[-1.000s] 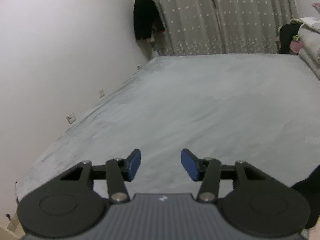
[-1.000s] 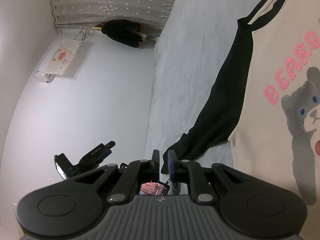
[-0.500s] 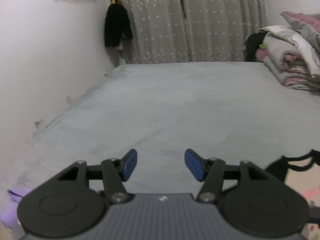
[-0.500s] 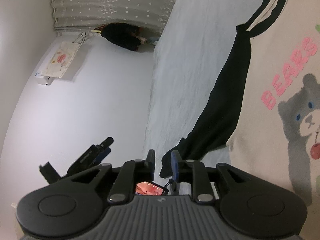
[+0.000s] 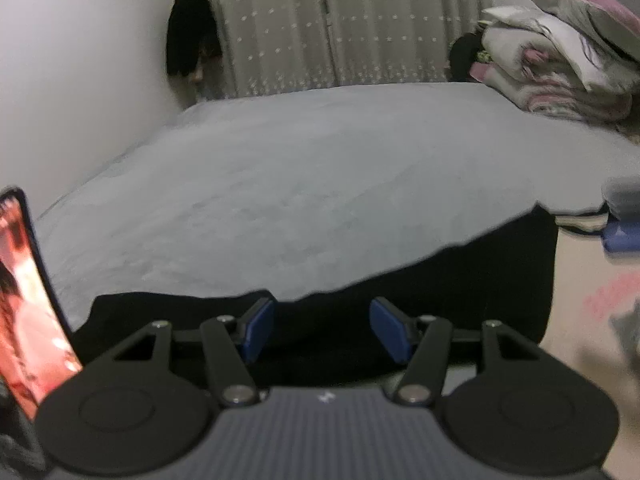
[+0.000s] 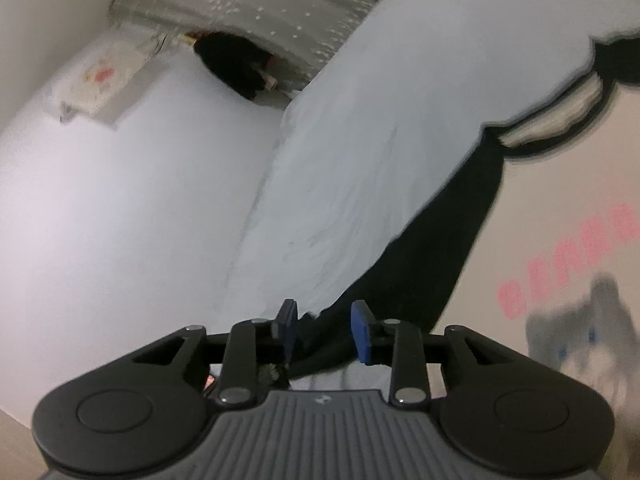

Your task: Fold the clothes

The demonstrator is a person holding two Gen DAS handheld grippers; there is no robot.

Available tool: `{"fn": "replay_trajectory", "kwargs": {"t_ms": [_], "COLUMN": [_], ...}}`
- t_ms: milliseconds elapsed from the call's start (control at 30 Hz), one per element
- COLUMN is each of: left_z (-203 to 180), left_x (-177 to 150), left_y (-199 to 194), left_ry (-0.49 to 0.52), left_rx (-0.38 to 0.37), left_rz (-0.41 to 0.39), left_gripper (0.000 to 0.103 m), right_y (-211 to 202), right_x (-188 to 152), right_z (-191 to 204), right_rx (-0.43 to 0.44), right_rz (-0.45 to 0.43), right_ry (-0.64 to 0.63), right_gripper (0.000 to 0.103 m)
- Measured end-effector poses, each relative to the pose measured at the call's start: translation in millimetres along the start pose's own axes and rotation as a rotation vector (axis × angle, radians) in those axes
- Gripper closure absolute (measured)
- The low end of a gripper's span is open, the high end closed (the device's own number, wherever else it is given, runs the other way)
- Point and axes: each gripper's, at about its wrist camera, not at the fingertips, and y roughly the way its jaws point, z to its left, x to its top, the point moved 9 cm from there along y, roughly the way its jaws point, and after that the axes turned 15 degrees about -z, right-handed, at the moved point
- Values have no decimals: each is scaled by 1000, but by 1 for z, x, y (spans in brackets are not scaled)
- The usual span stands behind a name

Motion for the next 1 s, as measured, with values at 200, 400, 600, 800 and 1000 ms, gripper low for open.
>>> {"fn": "replay_trajectory", "kwargs": {"t_ms": [200,400,600,800,1000], "left_z": [-5,-4,0,6,6], "left_x": [-39,-51,-56,-55,-54], "left_y": [13,17,21,26,25], "left_ry": [38,15,-11,-51,-50], "left_rx": [3,1,-12,-31,-24], "left_rz": [-35,-41,-29,-23,-21], "left_gripper": [40,38,36,35,34], "right_y": [57,123,154,150,152], "right_x": [0,-27,-46,-68,-47], "right_z": [8,3,-7,-3,-7], "right_rx": [-3,20,21,82,-5], "right_rz": [36,125,151,169,34], "right_ry": [-269,-571,-796,-948,-895], "right_gripper": [63,62,62,95,98]}}
